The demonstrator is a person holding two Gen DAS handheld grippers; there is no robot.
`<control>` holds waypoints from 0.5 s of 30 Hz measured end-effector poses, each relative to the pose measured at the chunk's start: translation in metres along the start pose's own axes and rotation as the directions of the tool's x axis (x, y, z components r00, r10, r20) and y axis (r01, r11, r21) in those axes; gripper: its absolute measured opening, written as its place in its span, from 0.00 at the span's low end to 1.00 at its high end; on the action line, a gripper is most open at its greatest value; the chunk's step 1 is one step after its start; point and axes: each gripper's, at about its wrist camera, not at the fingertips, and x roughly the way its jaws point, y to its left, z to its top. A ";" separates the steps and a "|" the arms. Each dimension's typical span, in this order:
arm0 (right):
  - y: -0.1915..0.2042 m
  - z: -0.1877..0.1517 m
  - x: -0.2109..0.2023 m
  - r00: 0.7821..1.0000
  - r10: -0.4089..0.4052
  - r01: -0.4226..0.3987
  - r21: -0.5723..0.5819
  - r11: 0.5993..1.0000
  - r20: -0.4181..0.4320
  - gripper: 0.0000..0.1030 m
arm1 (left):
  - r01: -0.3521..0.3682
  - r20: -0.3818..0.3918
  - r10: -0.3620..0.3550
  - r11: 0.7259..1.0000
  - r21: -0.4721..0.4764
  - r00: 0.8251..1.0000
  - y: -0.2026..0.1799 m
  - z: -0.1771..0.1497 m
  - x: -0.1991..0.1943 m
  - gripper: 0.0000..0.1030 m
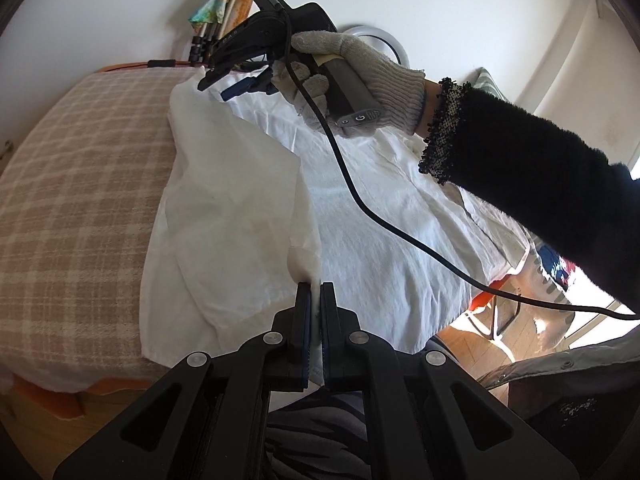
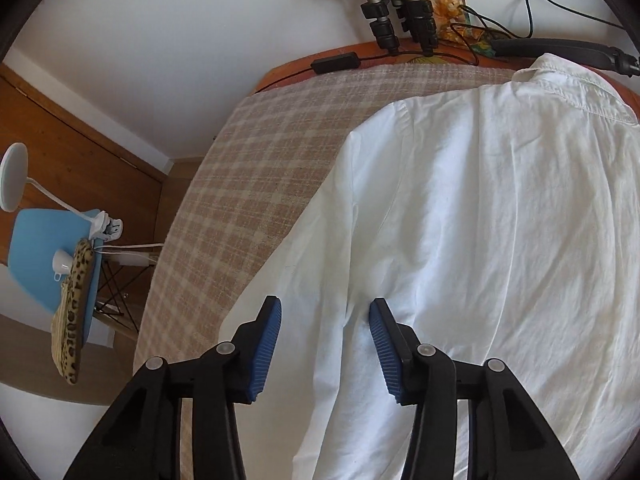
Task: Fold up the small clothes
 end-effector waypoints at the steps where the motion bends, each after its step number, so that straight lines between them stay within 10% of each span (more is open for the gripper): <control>1: 0.002 -0.001 0.002 1.000 0.017 -0.017 -0.003 1.000 -0.012 0.12 | -0.002 -0.006 0.002 1.000 0.008 1.000 -0.003 0.000 0.003 0.03; 12: -0.022 -0.016 -0.026 0.984 -0.176 0.176 -0.028 0.984 0.034 0.00 | -0.017 -0.015 0.018 1.000 0.017 1.000 -0.011 -0.008 -0.011 0.17; 15: -0.030 -0.022 -0.032 0.988 -0.152 0.152 -0.014 0.988 0.023 0.16 | -0.059 -0.011 0.058 0.997 -0.058 0.998 0.007 -0.012 -0.017 0.17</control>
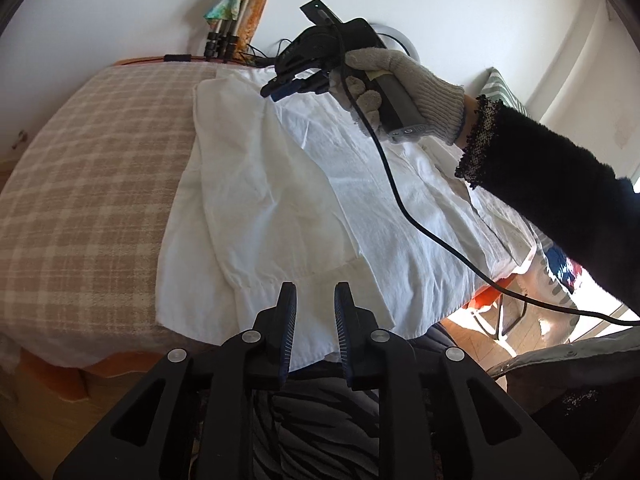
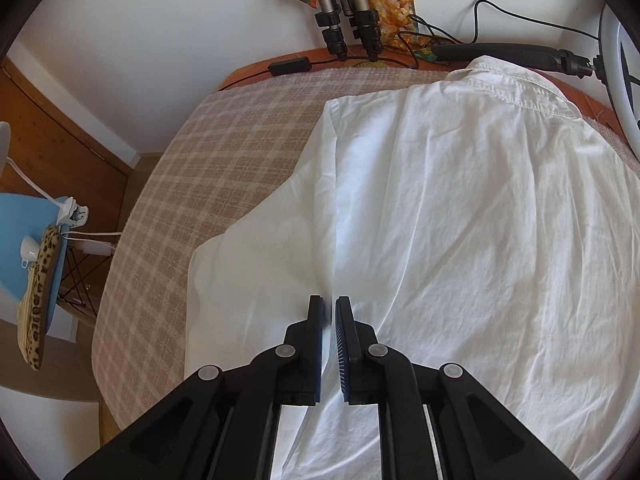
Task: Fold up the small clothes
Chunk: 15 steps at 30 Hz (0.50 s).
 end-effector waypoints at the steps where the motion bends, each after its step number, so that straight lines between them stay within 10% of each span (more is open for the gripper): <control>1: -0.001 -0.002 -0.002 1.000 0.017 -0.017 0.008 1.000 0.002 0.30 | -0.015 -0.001 0.015 0.999 -0.033 1.000 0.008 -0.001 0.000 0.17; 15: 0.022 -0.066 -0.008 0.997 0.023 -0.031 -0.121 0.992 -0.070 0.31 | 0.014 -0.070 -0.033 0.967 -0.253 0.997 0.037 -0.025 0.028 0.26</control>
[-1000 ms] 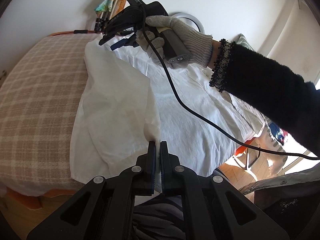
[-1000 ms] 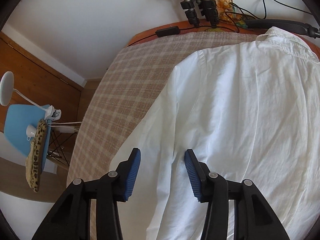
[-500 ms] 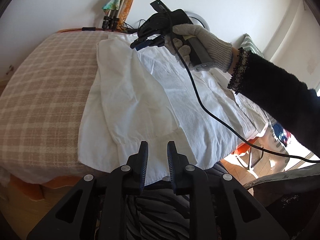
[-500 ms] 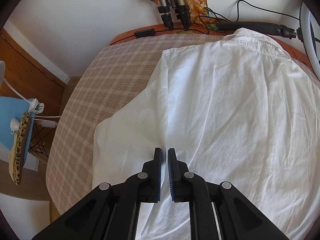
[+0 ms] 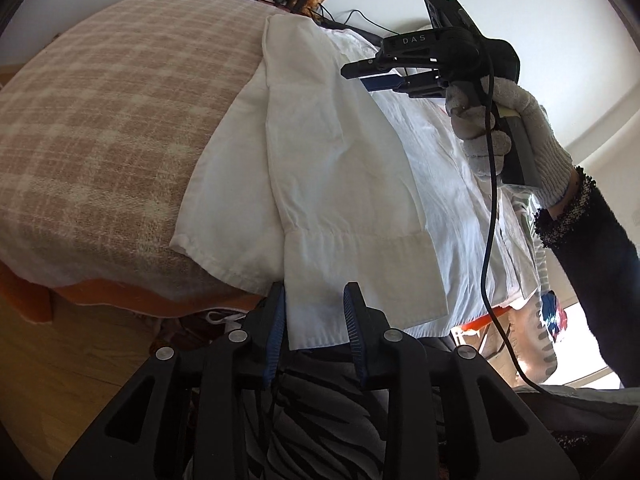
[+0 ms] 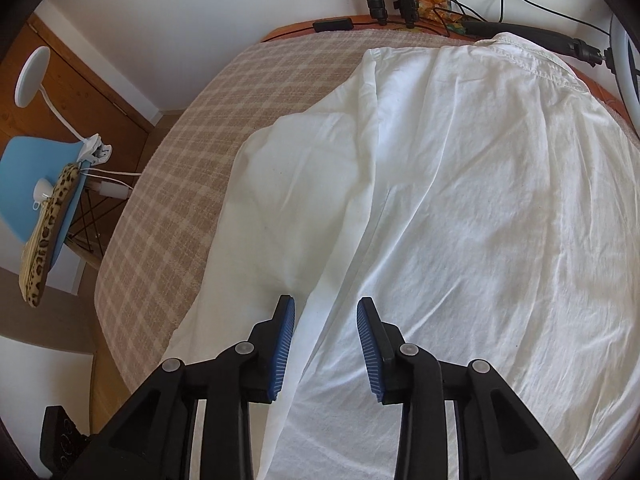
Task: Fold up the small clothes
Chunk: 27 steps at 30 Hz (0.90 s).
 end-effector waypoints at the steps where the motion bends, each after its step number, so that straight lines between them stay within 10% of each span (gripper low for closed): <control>1: -0.001 -0.002 0.001 1.000 0.006 -0.006 0.004 1.000 -0.004 0.30 | 0.004 0.005 -0.004 1.000 -0.006 1.000 0.001 -0.001 0.000 0.25; 4: 0.001 -0.007 0.005 1.000 0.004 -0.004 -0.005 1.000 -0.009 0.24 | 0.022 0.024 -0.021 0.999 -0.046 0.999 0.007 0.000 -0.002 0.01; 8: 0.006 -0.009 0.007 1.000 0.012 -0.012 -0.003 1.000 0.000 0.05 | 0.027 0.072 -0.025 0.999 -0.028 0.997 0.004 0.005 -0.015 0.01; 15: 0.012 -0.011 -0.007 0.990 0.120 -0.122 0.033 0.992 0.071 0.01 | -0.025 0.154 0.019 0.999 0.037 0.988 -0.004 0.016 -0.054 0.01; 21: 0.008 -0.017 0.010 0.999 -0.042 0.042 -0.005 0.999 0.029 0.01 | -0.055 0.094 0.053 0.998 0.016 0.994 0.011 0.008 -0.034 0.01; 23: 0.011 -0.017 0.010 0.995 -0.092 0.093 -0.040 0.995 0.032 0.02 | -0.074 0.112 0.072 0.997 0.009 0.991 0.012 0.006 -0.038 0.03; 27: 0.018 -0.014 -0.002 0.983 -0.172 0.178 -0.086 0.980 0.070 0.22 | -0.107 0.201 0.108 0.994 -0.015 0.974 0.016 0.008 -0.060 0.39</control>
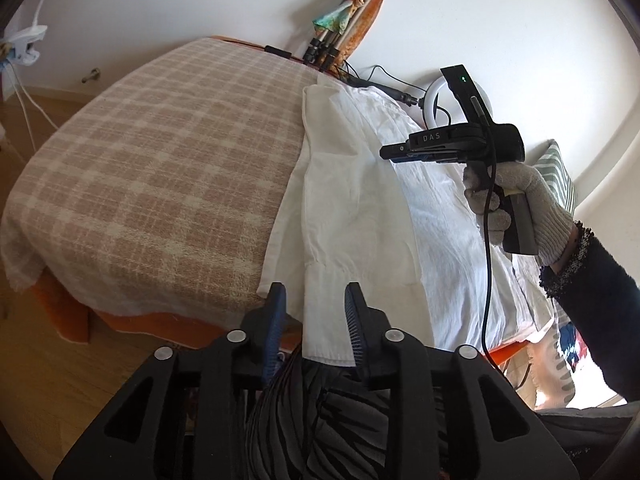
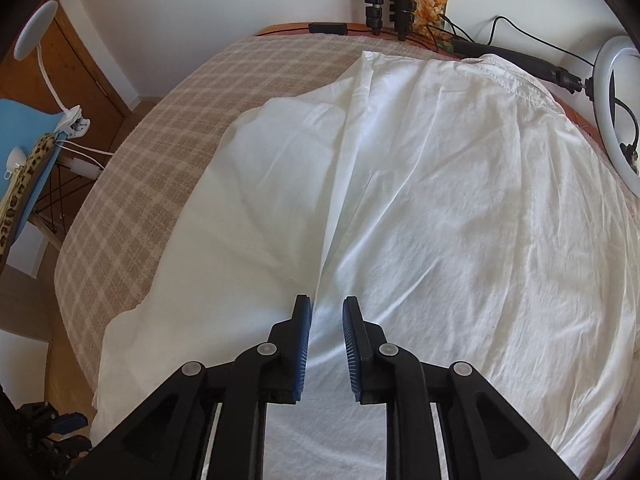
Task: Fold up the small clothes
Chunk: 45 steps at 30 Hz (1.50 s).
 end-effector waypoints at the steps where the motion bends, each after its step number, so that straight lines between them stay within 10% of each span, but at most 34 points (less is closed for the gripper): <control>1: 0.000 0.003 -0.006 1.000 0.004 -0.004 0.001 1.000 0.020 0.26 | -0.006 0.026 0.006 1.000 -0.013 1.000 0.004 0.004 -0.003 0.45; 13: 0.037 0.060 -0.022 0.972 0.221 -0.225 0.044 0.973 0.072 0.57 | 0.030 -0.045 -0.033 0.996 -0.079 0.998 0.019 0.014 0.029 0.46; 23: 0.074 0.104 0.046 0.996 -0.022 0.022 -0.008 1.000 -0.081 0.63 | 0.055 -0.046 -0.058 0.996 -0.063 0.997 0.020 0.006 0.035 0.42; 28: 0.070 0.111 0.072 0.988 -0.087 0.086 -0.011 0.996 -0.126 0.63 | 0.079 -0.051 -0.083 0.994 -0.078 0.995 0.025 0.003 0.036 0.16; 37: 0.053 0.112 0.075 0.984 -0.135 0.132 -0.028 0.991 -0.117 0.26 | 0.127 -0.045 -0.130 0.990 -0.060 0.990 0.020 0.004 0.036 0.04; 45: 0.003 0.094 0.042 0.997 0.076 -0.073 0.131 0.989 -0.017 0.11 | 0.178 -0.013 -0.178 0.984 -0.029 0.984 0.002 0.014 0.021 0.04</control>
